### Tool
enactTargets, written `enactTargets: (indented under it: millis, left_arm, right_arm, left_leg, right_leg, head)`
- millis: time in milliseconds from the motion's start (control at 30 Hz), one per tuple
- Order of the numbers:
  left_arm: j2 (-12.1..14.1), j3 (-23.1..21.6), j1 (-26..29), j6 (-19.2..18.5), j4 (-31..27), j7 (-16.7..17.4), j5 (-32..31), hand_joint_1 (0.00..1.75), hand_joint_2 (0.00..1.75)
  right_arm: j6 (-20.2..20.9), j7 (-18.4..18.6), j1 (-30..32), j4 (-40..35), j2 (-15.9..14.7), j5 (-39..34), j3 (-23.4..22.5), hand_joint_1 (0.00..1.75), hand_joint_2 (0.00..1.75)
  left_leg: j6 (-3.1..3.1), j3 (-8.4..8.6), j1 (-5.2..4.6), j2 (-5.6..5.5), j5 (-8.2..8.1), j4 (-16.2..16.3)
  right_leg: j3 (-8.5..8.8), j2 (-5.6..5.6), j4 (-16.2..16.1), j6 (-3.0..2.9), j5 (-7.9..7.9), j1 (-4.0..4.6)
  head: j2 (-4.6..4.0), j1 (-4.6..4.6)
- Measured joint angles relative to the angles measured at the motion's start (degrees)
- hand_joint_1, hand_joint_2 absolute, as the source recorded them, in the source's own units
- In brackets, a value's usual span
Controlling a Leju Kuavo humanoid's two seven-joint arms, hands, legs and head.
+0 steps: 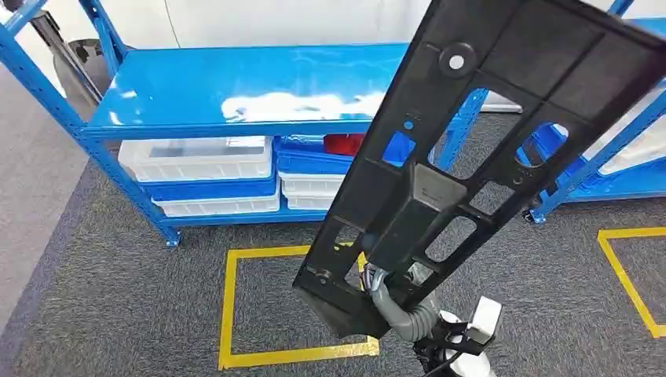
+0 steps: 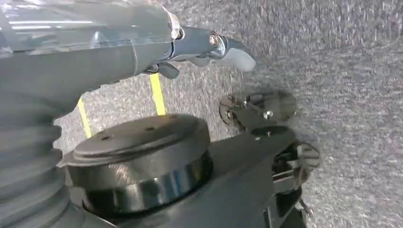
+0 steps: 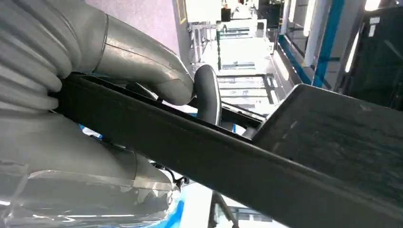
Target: Take the parts from the cabinet and place them on the table.
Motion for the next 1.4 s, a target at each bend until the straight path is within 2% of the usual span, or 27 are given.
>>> enactTargets:
  millis: [100,133,200,233,267,300,367,433,467,500,600,633,667,700,767,800,833,867,933,967,1000,1133,1200,1267,1300,1367,1400]
  left_arm:
    - [-0.1,0.0,0.2,0.0,0.0,0.0,0.0,0.00,1.75]
    - [-0.1,0.0,0.2,0.0,0.0,0.0,0.0,0.00,1.75]
    - [-0.1,0.0,0.2,0.0,0.0,0.0,0.0,0.00,1.75]
    - [-0.1,0.0,0.3,0.0,0.0,0.0,0.0,0.00,1.75]
    - [-0.1,0.0,0.3,0.0,0.0,0.0,0.0,0.00,1.75]
    - [-0.1,0.0,0.4,0.0,0.0,0.0,0.0,0.00,1.75]
    - [-0.1,0.0,0.3,0.0,0.0,0.0,0.0,0.00,1.75]
    - [-0.3,0.0,0.2,0.0,0.0,0.0,-0.1,0.00,1.75]
    - [-0.5,0.0,0.1,0.0,0.0,0.0,-0.1,0.00,1.75]
    - [-0.5,0.0,-0.1,0.0,0.0,0.0,-0.1,0.00,1.75]
    - [-0.6,0.0,0.1,0.0,0.0,0.1,-0.1,0.00,1.75]
    - [-0.6,0.0,0.1,0.0,0.0,0.1,-0.1,0.00,1.75]
    - [-0.6,0.0,0.1,0.0,0.0,0.1,-0.1,0.00,1.75]
    - [-0.6,0.0,0.0,0.0,0.0,0.1,-0.1,0.00,1.75]
    - [-0.6,0.0,-0.2,0.0,0.0,0.1,-0.1,0.00,1.75]
    - [-0.6,0.0,-0.1,0.0,0.0,0.1,-0.1,0.00,1.75]
    - [-0.6,0.0,0.1,0.0,0.0,0.1,-0.1,0.00,1.75]
    - [-0.6,0.0,0.1,0.0,0.0,0.1,-0.1,0.00,1.75]
    - [-0.5,0.0,0.1,0.0,0.0,0.1,-0.1,0.00,1.75]
    - [-0.5,0.0,0.0,0.0,0.0,0.1,-0.1,0.00,1.75]
    - [-0.6,0.0,-0.2,0.0,0.0,0.1,-0.1,0.00,1.75]
    - [-0.6,0.0,0.1,0.1,0.0,0.0,0.0,0.00,1.75]
    - [-0.6,0.0,0.1,0.2,0.0,0.0,0.0,0.00,1.75]
    - [-0.6,0.0,0.1,0.2,0.0,0.0,0.0,0.00,1.75]
    - [-0.6,0.0,0.1,0.2,0.0,0.0,0.0,0.00,1.75]
    - [-0.6,0.0,0.3,0.2,0.0,0.1,0.0,0.00,1.75]
    - [-0.6,0.0,0.3,0.2,0.0,0.1,0.0,0.00,1.75]
  right_arm:
    - [-0.1,-0.1,0.0,0.0,0.0,0.5,-0.1,1.75,1.75]
    - [-0.3,-0.1,-0.1,0.0,0.0,0.5,-0.2,1.75,1.75]
    - [-1.0,0.0,-0.1,0.2,0.0,0.9,-0.2,1.75,1.75]
    - [-1.1,0.1,-0.1,0.4,0.0,1.1,-0.2,1.75,1.75]
    - [-1.3,0.2,-0.1,0.6,0.0,1.2,-0.3,1.75,1.75]
    - [-1.3,0.2,-0.1,0.7,0.0,1.3,-0.3,1.75,1.75]
    - [-1.3,0.2,-0.1,0.8,0.0,1.3,-0.3,1.75,1.75]
    - [-1.4,0.2,-0.2,0.8,0.0,1.3,-0.3,1.75,1.75]
    - [-1.5,0.2,-0.3,0.9,0.0,1.3,-0.3,1.75,1.75]
    - [-1.6,0.2,-0.3,0.9,0.0,1.4,-0.4,1.75,1.75]
    - [-1.6,0.3,-0.6,0.9,0.0,1.4,-0.5,1.75,1.75]
    - [-1.6,0.2,-0.7,0.9,0.0,1.4,-0.5,1.75,1.75]
    - [-1.6,0.2,-0.8,0.9,0.0,1.4,-0.5,1.75,1.75]
    - [-1.6,0.2,-0.9,0.9,0.0,1.4,-0.5,1.75,1.75]
    - [-1.6,0.2,-0.9,1.0,0.0,1.4,-0.5,1.75,1.75]
    - [-1.6,0.2,-0.9,1.1,0.0,1.5,-0.5,1.75,1.75]
    - [-1.6,0.1,-0.9,1.3,0.0,1.5,-0.5,1.75,1.75]
    - [-1.6,0.2,-0.9,1.4,0.0,1.5,-0.5,1.75,1.75]
    - [-1.7,0.1,-1.0,1.4,0.0,1.5,-0.5,1.75,1.75]
    - [-1.7,0.1,-1.0,1.4,0.0,1.5,-0.5,1.75,1.75]
    - [-1.7,0.0,-1.1,1.4,0.0,1.5,-0.5,1.75,1.75]
    - [-1.7,0.0,-1.3,1.4,0.0,1.6,-0.5,1.75,1.75]
    - [-1.7,-0.1,-1.3,1.4,0.0,1.7,-0.5,1.75,1.75]
    - [-1.7,-0.1,-1.2,1.4,0.0,1.7,-0.5,1.75,1.75]
    - [-1.7,-0.1,-1.1,1.5,0.0,1.9,-0.5,1.75,1.75]
    - [-1.7,-0.1,-1.0,1.6,-0.1,2.0,-0.5,1.75,1.75]
    - [-1.7,-0.1,-1.0,1.6,-0.1,2.1,-0.5,1.75,1.75]
  left_leg:
    - [1.30,-0.24,0.27,0.11,0.76,-0.4]
    - [1.69,-0.46,0.24,0.06,0.92,-0.4]
    - [2.11,-0.93,0.06,-0.06,1.20,-0.3]
    - [2.19,-1.12,-0.03,-0.24,1.29,-0.3]
    - [2.19,-1.27,-0.11,-0.57,1.36,-0.2]
    - [2.19,-1.31,-0.17,-0.86,1.36,-0.1]
    - [2.18,-1.23,-0.29,-1.73,1.36,0.1]
    - [2.11,-1.18,-0.31,-2.51,1.31,0.3]
    - [1.97,-1.58,-0.27,-2.74,1.34,0.3]
    - [1.62,-2.05,-0.26,-3.45,1.50,0.7]
    - [0.57,-2.61,0.04,-4.83,2.03,0.2]
    - [0.37,-2.70,-0.30,-4.77,1.61,0.5]
    - [0.15,-3.27,-0.43,-2.71,0.46,1.8]
    - [-0.05,-4.95,-0.29,-1.65,-1.71,5.3]
    - [-0.53,-9.60,-0.02,-1.03,-6.10,15.2]
    - [-0.81,-11.34,0.06,-0.99,-6.89,18.8]
    - [-0.99,-11.47,0.17,-0.91,-6.15,19.0]
    - [-1.14,-10.16,0.35,-0.73,-4.14,16.4]
    - [-1.16,-4.83,0.47,0.74,0.87,6.1]
    - [-0.97,-2.45,0.38,3.27,1.62,1.3]
    - [-0.19,-2.37,-0.12,3.55,1.33,0.9]
    - [1.48,-2.90,-0.15,1.32,2.07,0.6]
    - [2.07,-3.01,0.17,0.45,2.57,0.5]
    - [2.37,-3.40,0.01,-0.50,2.84,0.6]
    - [2.38,-3.61,-0.13,-1.17,2.95,0.7]
    - [2.37,-3.75,-0.25,-2.44,2.99,0.9]
    - [2.35,-3.74,-0.27,-3.26,2.99,1.1]
  right_leg:
    - [-0.51,0.05,1.0,0.92,-0.79,-0.29]
    - [-1.67,0.04,3.5,1.16,-2.73,-0.27]
    - [-6.11,0.07,13.7,1.59,-7.77,-0.29]
    - [-7.87,0.07,17.7,1.67,-9.09,-0.30]
    - [-8.54,0.07,19.5,1.61,-9.04,-0.30]
    - [-7.74,0.10,18.1,1.48,-7.82,-0.28]
    - [-3.67,0.40,10.9,0.95,-3.81,-0.20]
    - [0.26,2.00,3.3,0.30,-0.54,-0.09]
    - [1.19,4.73,1.5,-0.23,-1.56,-0.25]
    - [1.25,4.69,0.6,-0.24,-1.21,-0.18]
    - [1.14,3.16,0.3,-0.61,-1.39,-0.01]
    - [1.52,2.31,-0.7,-0.86,-0.94,-0.86]
    - [1.84,1.71,-1.1,-1.08,-0.83,-0.68]
    - [1.85,1.04,-1.1,-1.24,-0.80,-0.62]
    - [1.75,-0.40,-1.0,-1.33,-0.87,-0.46]
    - [1.67,-1.12,-1.0,-1.33,-0.89,-0.46]
    - [1.67,-1.68,-0.9,-1.32,-0.92,-0.47]
    - [1.67,-2.26,-0.8,-1.27,-0.99,-0.49]
    - [1.69,-3.28,-0.3,-0.95,-1.27,-0.56]
    - [1.69,-3.67,0.1,-0.62,-1.49,-0.47]
    - [1.60,-3.97,0.5,-0.26,-1.70,-0.07]
    - [1.80,-5.54,0.4,1.04,-1.60,-0.22]
    - [0.21,-1.80,4.2,1.56,-5.08,-0.67]
    - [-3.94,-0.40,13.9,1.80,-10.01,-0.70]
    - [-5.89,-0.31,18.2,1.80,-11.26,-0.67]
    - [-5.61,-0.24,17.7,1.54,-9.40,-0.64]
    - [-3.26,0.03,13.1,1.23,-6.51,-0.62]
  head:
    - [0.00,0.00]
    - [0.00,0.00]
    - [0.00,0.00]
    - [0.00,0.00]
    - [0.00,0.00]
    - [0.00,0.00]
    - [0.00,0.00]
    - [0.00,0.00]
    - [0.00,0.00]
    - [0.00,0.00]
    - [0.00,0.00]
    - [0.00,-0.02]
    - [0.00,0.00]
    - [0.00,0.00]
    - [0.00,-0.02]
    - [0.00,-0.02]
    - [0.00,-0.02]
    - [0.00,-0.02]
    - [0.00,-0.02]
    - [0.00,-0.02]
    - [0.00,-0.02]
    - [0.00,-0.02]
    - [0.00,0.00]
    - [0.00,0.00]
    - [0.00,0.00]
    - [0.00,0.00]
    - [0.00,0.00]
